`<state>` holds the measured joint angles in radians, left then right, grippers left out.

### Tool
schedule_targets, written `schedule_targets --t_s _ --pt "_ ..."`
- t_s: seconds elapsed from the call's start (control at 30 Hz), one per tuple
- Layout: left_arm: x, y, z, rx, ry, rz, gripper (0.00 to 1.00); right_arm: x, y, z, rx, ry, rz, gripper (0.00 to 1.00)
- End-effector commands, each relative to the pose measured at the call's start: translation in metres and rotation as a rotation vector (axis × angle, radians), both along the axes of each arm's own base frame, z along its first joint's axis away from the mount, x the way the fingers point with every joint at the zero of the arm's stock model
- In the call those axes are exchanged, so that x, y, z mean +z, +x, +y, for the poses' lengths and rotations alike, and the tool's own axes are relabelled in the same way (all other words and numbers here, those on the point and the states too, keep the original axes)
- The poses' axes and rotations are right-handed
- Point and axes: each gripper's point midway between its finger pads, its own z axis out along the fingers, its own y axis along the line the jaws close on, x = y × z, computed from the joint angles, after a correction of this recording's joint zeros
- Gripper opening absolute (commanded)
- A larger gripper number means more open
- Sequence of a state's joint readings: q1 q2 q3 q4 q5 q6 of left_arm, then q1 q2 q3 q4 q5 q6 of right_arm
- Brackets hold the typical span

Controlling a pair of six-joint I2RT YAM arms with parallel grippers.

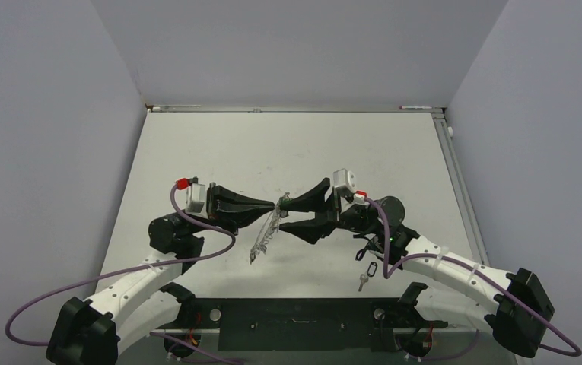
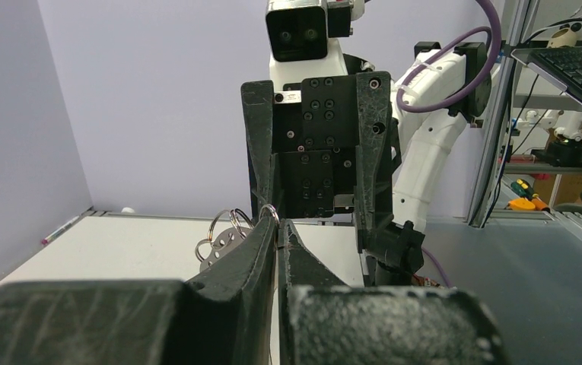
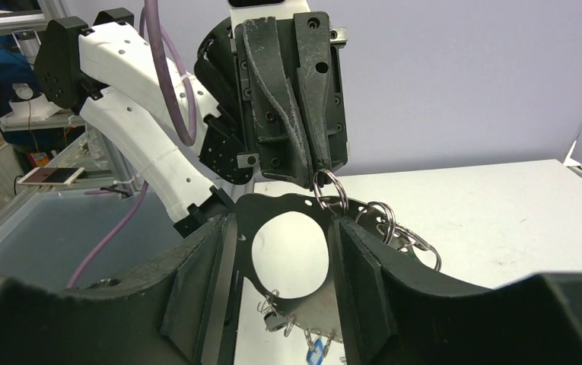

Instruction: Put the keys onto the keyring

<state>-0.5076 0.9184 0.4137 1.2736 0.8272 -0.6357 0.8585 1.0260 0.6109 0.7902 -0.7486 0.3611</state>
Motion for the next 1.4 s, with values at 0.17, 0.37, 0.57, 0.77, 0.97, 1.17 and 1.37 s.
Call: schedule_targets --t_s 0.17,0.37,0.57,0.77,0.97,1.17,1.37 --pt "0.014 -0.006 0.005 0.001 -0.052 -0.058 0.00 0.043 -0.005 -0.006 -0.014 0.094 -0.119 0.46" --pt "0.015 -0.007 0.006 -0.001 -0.056 -0.062 0.00 0.040 0.001 -0.009 -0.062 0.055 -0.144 0.45" --pt "0.015 -0.007 0.006 0.001 -0.058 -0.063 0.00 0.041 0.003 -0.014 -0.096 0.043 -0.165 0.45" --pt "0.015 -0.009 0.005 -0.009 -0.055 -0.062 0.00 0.040 0.004 -0.010 -0.082 0.037 -0.166 0.44" --pt "0.014 -0.013 0.004 -0.027 -0.047 -0.069 0.00 0.040 0.008 -0.006 -0.086 0.033 -0.176 0.43" --pt "0.012 -0.016 0.002 -0.044 -0.038 -0.070 0.00 0.036 0.011 -0.002 -0.085 0.020 -0.175 0.42" --pt "0.012 -0.017 0.001 -0.052 -0.034 -0.072 0.00 0.031 0.014 0.002 -0.081 0.006 -0.172 0.39"
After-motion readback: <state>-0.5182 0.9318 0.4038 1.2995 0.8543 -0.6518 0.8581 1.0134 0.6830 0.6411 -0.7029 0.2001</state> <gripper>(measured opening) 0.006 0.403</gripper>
